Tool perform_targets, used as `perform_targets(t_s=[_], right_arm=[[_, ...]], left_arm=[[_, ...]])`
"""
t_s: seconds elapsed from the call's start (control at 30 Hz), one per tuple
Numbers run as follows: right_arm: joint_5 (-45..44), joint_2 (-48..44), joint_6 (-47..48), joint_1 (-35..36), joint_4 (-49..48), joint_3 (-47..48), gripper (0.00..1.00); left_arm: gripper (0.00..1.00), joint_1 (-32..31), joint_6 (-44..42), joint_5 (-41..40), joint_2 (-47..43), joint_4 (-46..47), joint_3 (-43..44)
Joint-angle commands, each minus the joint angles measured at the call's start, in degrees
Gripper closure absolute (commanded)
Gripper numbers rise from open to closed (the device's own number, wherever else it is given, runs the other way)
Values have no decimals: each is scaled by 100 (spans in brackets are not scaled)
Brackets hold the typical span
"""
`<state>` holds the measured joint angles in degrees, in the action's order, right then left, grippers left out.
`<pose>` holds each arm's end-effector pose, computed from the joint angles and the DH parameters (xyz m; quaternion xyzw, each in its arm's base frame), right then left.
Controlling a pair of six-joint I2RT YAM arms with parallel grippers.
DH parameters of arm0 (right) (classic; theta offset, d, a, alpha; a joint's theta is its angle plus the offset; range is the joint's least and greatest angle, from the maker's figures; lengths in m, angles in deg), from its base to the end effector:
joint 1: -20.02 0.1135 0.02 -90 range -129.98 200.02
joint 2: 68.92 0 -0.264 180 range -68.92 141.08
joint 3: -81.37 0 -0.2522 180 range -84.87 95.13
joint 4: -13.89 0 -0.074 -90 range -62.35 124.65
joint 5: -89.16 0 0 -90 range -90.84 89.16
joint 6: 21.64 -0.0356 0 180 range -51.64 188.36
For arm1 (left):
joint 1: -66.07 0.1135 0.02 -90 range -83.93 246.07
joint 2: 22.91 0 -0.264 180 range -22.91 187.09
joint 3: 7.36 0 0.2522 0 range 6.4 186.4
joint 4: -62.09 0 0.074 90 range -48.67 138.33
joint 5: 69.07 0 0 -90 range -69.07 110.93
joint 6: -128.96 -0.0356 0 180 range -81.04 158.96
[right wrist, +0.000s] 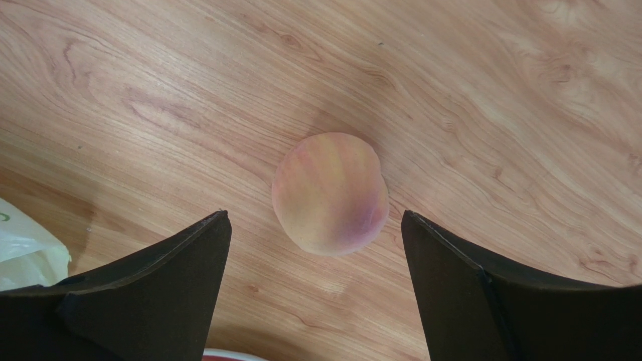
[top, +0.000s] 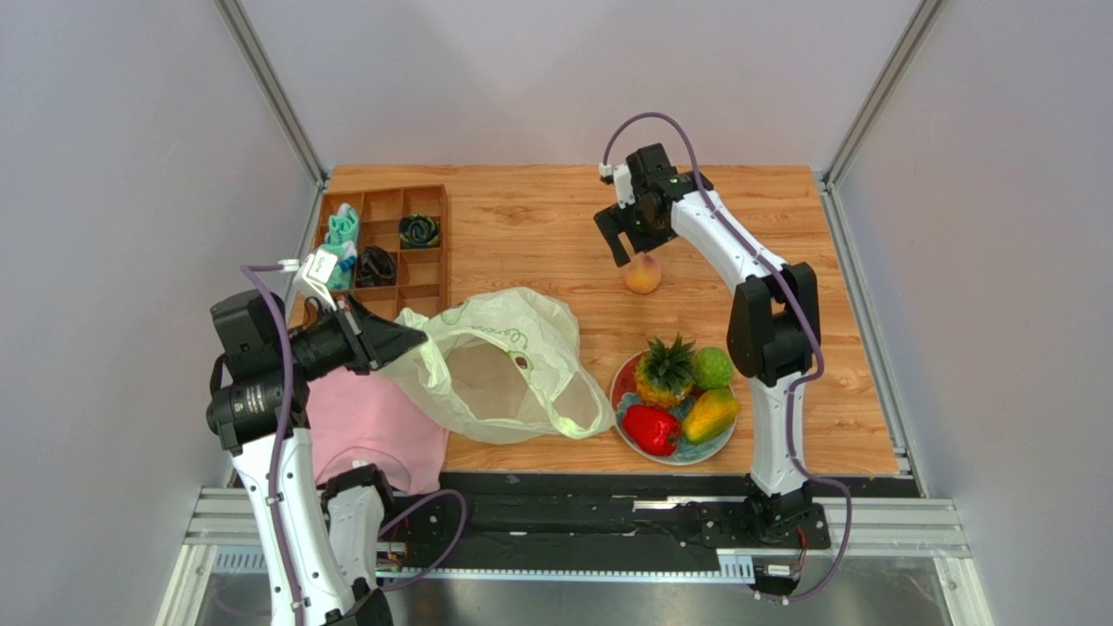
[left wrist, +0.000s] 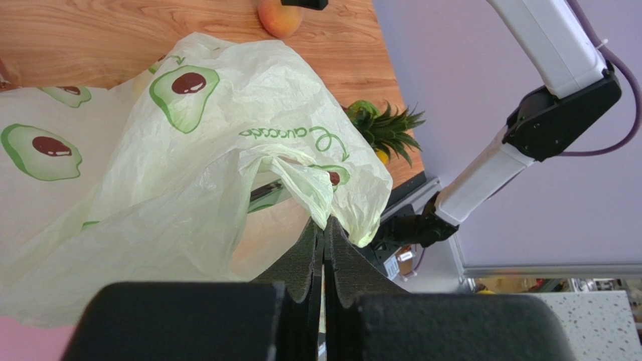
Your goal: Take the fake fruits out of the plastic bag
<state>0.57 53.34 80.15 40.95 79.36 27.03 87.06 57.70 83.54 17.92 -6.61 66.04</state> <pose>0.4331 0.1666 0.2549 -0.2762 0.9302 0.0311 0.2396 0.1101 0.0084 0.3686 -0.0375 0.7964 -0.4555 0.3961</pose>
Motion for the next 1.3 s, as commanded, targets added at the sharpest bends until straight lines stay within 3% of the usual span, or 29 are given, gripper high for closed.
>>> perform_targets(t_s=[0.0, 0.3, 0.4, 0.43, 0.53, 0.6, 0.8, 0.97, 1.1, 1.2, 1.27], right_arm=[[123, 281, -142, -62, 59, 17, 11], [-123, 843, -81, -221, -125, 464, 16], [-27, 809, 68, -247, -134, 413, 40], [60, 713, 95, -238, -134, 351, 53], [500, 177, 78, -230, -125, 210, 72], [912, -156, 60, -230, -55, 227, 76], [1397, -1896, -10, -247, 243, -351, 78], [1642, -4440, 191, -536, 235, -2824, 78], [2047, -6333, 656, -607, 498, -4258, 78], [2626, -7833, 1243, -564, 840, -5148, 73], [3003, -8269, 1535, -485, 956, -5283, 70]], left_arm=[[100, 72, -90, 15, 3, 132, -40], [100, 194, -134, -3, -67, 18, -92], [100, 230, -134, -21, -67, -17, -101], [100, 238, -134, -12, -59, -17, -101], [100, 238, -117, -21, -32, 27, -110], [100, 230, -3, 5, 3, 184, -154], [100, 230, 261, 41, 152, 607, -128], [100, 230, 472, 85, 319, 888, -40], [100, 230, 613, 120, 442, 1081, -13], [100, 238, 675, 146, 530, 1169, 4], [100, 238, 718, 155, 565, 1222, -5]])
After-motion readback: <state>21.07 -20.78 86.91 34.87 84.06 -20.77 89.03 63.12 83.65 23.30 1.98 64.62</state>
